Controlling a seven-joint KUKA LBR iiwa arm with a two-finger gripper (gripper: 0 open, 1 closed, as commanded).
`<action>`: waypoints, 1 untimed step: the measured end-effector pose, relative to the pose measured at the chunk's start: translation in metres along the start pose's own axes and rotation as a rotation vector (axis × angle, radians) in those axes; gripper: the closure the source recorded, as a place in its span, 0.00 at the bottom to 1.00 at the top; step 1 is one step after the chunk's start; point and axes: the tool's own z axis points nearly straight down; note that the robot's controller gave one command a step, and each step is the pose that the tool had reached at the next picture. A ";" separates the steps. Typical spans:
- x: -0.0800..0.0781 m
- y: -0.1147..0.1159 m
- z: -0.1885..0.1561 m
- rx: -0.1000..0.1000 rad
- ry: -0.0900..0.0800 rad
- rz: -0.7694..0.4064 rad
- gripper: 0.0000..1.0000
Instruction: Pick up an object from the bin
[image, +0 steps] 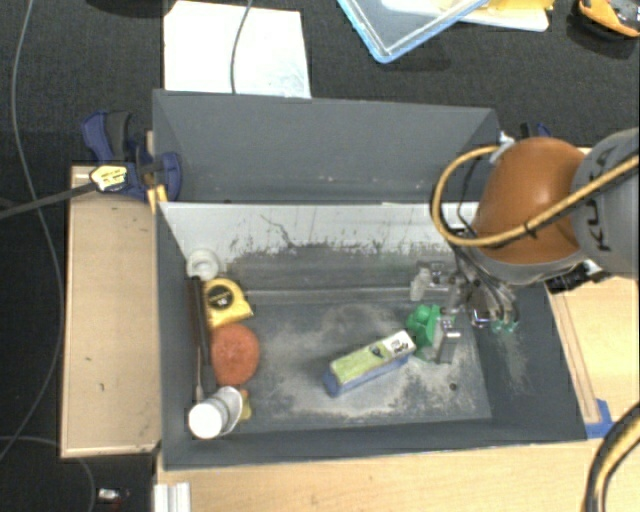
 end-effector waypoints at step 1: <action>-0.002 0.000 -0.004 0.001 -0.008 -0.001 0.00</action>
Offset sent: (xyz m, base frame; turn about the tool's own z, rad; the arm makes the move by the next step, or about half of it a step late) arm -0.0345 0.0643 -0.0882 0.0556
